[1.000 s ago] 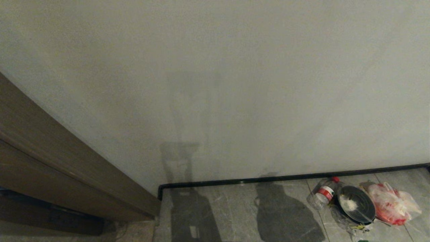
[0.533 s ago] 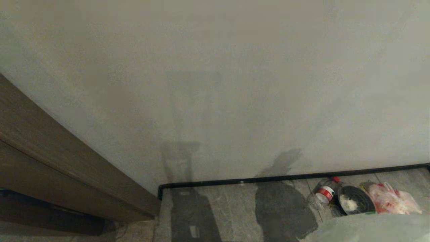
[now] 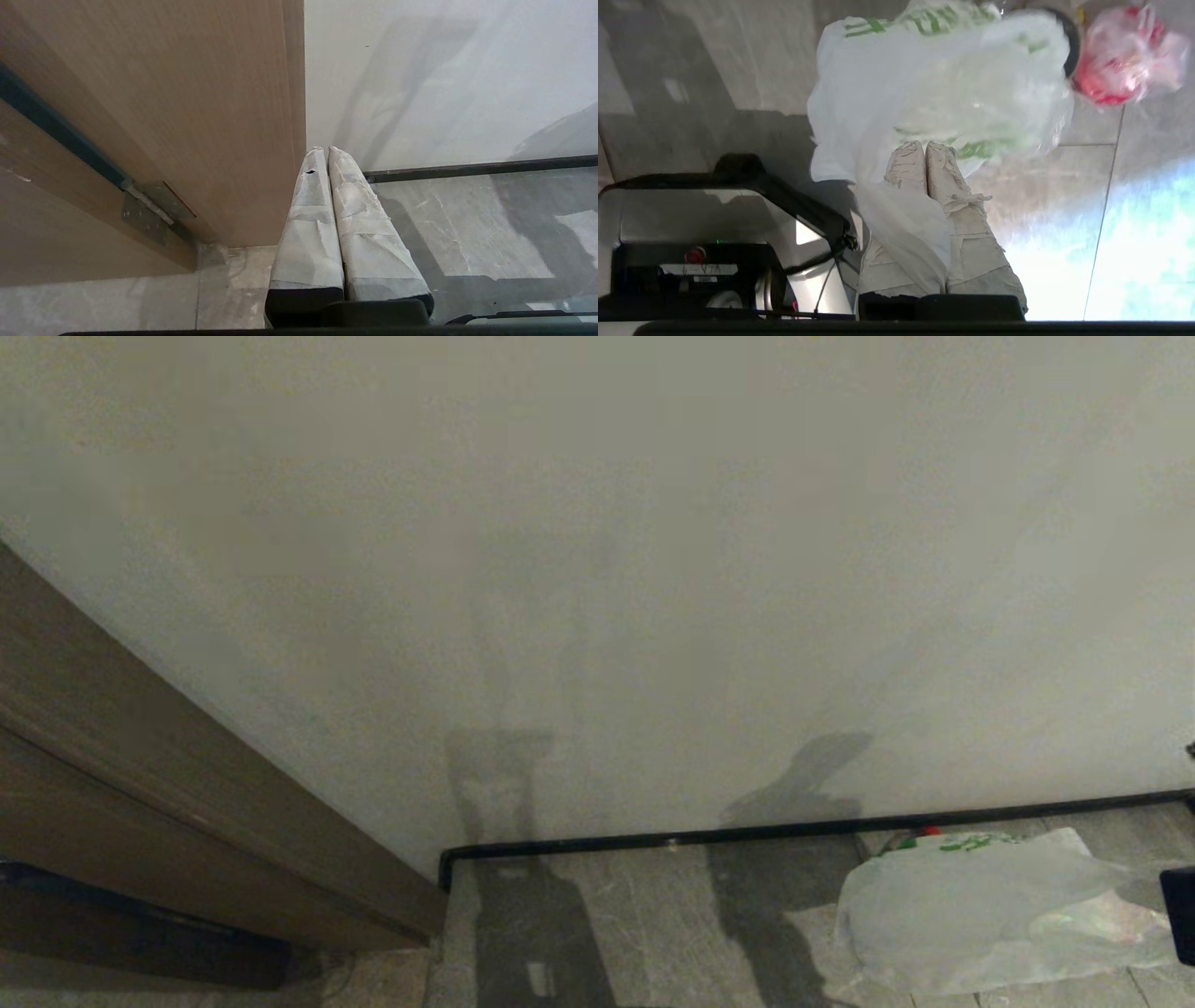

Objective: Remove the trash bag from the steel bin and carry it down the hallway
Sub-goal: Put the trash bag at the door

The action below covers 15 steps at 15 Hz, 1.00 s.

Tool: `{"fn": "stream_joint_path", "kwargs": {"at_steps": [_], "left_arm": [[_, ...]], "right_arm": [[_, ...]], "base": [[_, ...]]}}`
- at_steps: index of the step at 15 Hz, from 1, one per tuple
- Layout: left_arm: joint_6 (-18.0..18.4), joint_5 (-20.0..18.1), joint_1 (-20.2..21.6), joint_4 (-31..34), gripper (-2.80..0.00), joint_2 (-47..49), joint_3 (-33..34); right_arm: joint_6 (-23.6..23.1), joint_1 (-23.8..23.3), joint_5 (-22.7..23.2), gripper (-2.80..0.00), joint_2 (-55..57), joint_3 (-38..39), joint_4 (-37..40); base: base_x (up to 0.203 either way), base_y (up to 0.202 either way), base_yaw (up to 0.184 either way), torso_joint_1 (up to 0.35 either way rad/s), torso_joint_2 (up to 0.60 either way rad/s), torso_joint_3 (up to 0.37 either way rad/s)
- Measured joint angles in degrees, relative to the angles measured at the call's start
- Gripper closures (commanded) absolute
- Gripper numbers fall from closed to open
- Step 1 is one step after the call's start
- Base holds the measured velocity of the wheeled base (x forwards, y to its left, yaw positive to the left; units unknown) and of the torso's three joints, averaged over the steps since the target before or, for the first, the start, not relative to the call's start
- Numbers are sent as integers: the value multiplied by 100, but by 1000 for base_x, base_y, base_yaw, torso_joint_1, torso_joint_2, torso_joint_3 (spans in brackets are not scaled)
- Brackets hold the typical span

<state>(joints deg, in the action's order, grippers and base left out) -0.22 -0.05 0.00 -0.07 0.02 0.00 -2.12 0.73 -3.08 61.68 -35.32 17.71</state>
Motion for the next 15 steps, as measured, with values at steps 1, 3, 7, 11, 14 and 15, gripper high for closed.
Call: {"fn": "stream_joint_path", "kwargs": {"at_steps": [1,3,7,11,14,15], "left_arm": [[-2,0,0,2,0,0,0],[-2,5,0,0,0,0,0],[0,0,0,0,0,0,0],[-2,2,0,0,0,0,0],[0,5,0,-2,0,0,0],[-2,5,0,0,0,0,0]], "right_arm": [[-21,6,0,-280,99,26,1],[-18,73,2,-280,295,46,-3],[58,348,14,-280,479,-4,-29],[59,375,-2,-280,441,7,-71],[74,364,-9,-280,272,-3,-40],[79,364,-7,-280,177,8,-41]], "base": [[0,0,0,0,0,0],[0,0,0,0,0,0],[0,0,0,0,0,0],[0,0,0,0,0,0],[0,0,0,0,0,0],[0,0,0,0,0,0]]}}
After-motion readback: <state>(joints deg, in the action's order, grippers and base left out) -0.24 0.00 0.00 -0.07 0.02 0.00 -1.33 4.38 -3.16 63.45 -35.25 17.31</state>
